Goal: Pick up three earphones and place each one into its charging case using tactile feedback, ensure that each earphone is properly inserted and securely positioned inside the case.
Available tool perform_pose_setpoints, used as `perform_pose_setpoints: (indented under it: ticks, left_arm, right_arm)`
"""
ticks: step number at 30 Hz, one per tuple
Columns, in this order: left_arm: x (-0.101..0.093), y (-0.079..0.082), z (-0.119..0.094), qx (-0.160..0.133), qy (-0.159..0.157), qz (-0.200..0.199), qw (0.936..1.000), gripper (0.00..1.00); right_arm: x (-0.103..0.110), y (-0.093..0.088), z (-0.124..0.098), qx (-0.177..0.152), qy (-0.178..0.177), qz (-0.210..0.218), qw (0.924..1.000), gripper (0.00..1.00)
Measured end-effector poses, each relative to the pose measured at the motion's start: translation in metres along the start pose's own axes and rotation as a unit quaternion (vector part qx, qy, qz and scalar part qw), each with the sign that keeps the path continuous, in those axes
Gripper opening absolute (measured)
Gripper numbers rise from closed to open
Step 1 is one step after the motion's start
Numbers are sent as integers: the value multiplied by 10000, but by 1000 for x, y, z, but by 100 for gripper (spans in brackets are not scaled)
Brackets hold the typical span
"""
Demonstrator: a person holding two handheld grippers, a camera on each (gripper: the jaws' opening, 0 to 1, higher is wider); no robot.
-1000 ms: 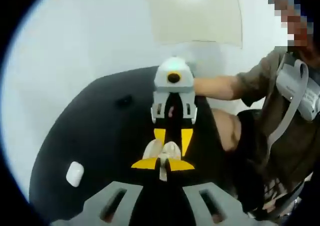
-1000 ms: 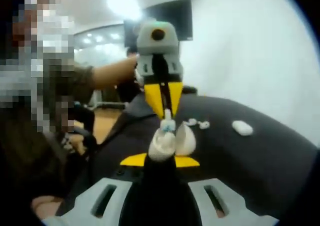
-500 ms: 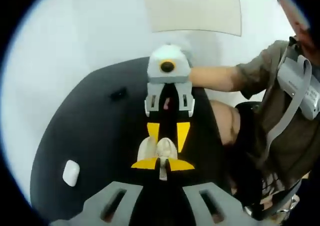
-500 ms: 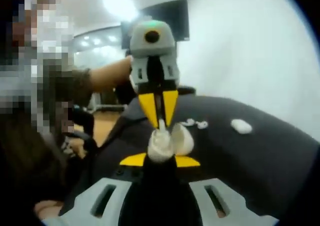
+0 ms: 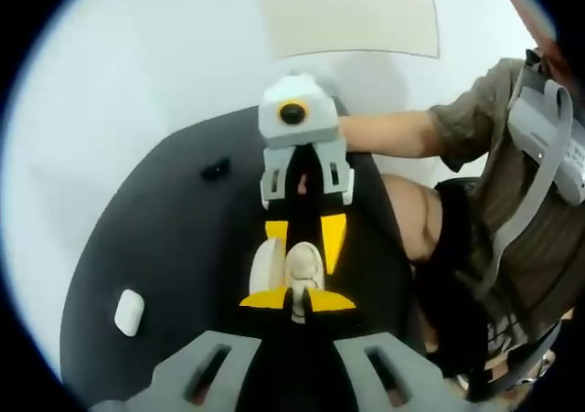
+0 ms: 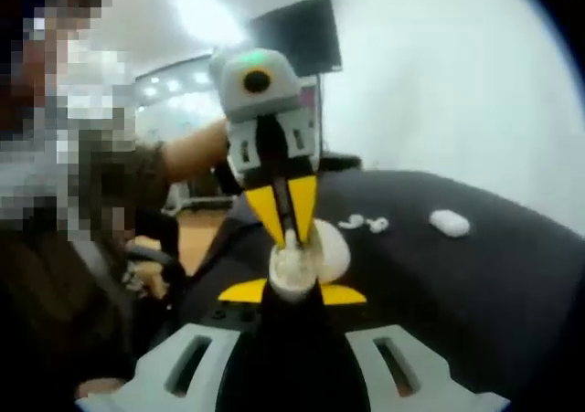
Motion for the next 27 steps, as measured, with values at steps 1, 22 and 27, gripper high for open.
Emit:
perform_pose_setpoints:
  ticks: [1,22,27]
  left_arm:
    - [0,0,0,-10,16,8,10000,4]
    - [21,-23,0,-1383,308,-285,9895,40]
    - [18,-18,16,-1644,80,-196,9862,38]
  right_arm:
    - [0,0,1,15,-7,-30,10000,21]
    - [-4,-3,-4,50,-73,-310,9995,21]
    - [-3,-3,-5,37,-55,-304,9995,21]
Point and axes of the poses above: the point that each gripper's makers call its tool centre point, and the gripper's own axes: z roughly forward along the fingers, x roughly to its left, y roughly out of its top, the point moved 3 cm from there along -z, roughly backward along the fingers, and after that the axes turned 4 degrees about -z, right-handed, at the moved point
